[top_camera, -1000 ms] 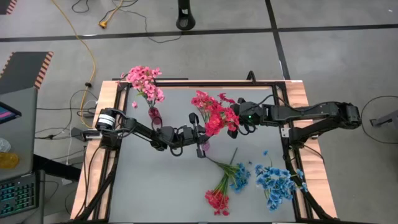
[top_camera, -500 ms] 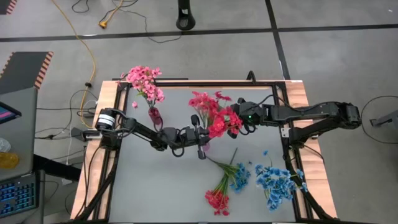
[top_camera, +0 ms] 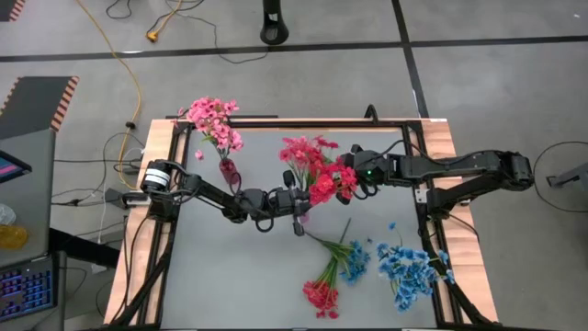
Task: Sort flowers into vase by color
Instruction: Put the top red flowers into the purple vase
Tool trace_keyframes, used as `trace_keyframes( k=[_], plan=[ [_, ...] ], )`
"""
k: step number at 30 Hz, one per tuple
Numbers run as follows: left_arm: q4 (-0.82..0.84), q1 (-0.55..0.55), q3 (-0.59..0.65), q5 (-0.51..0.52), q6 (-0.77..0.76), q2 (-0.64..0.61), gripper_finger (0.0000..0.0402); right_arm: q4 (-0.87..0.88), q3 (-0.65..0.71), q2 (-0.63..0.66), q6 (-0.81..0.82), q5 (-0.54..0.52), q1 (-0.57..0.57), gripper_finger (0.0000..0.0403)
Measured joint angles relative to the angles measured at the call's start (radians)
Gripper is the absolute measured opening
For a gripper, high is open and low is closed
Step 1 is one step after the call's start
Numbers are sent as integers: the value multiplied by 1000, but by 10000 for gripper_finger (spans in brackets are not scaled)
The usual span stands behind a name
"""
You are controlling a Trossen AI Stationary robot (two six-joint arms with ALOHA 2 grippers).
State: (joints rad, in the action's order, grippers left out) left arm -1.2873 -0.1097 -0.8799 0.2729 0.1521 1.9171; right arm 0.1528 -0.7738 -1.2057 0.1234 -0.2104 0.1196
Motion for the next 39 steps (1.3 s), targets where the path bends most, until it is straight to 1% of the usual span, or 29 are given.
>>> trace_keyframes(
  k=[10, 16, 20, 24, 28, 32, 39],
  plan=[
    [24, -17, 0, 12, 0, 0, 66, 0, 0, 0, 0, 0, 0, 226],
    [52, -34, 0, 148, 0, 0, 98, 0, 0, 0, 0, 0, 0, 226],
    [50, -51, 0, 220, 1, 0, 125, 0, 0, 0, 0, 0, 0, 226],
    [49, -73, 0, 259, 1, 0, 155, 0, 0, 0, 0, 0, 0, 226],
    [49, -97, 0, 265, 1, 0, 182, 0, 0, 0, 0, 0, 0, 226],
    [48, -120, 0, 265, 1, 0, 201, 1, 0, 0, 0, 0, 0, 226],
    [48, -147, 0, 267, 1, -22, 208, 4, 0, 0, 0, 0, 1, 226]
  ],
)
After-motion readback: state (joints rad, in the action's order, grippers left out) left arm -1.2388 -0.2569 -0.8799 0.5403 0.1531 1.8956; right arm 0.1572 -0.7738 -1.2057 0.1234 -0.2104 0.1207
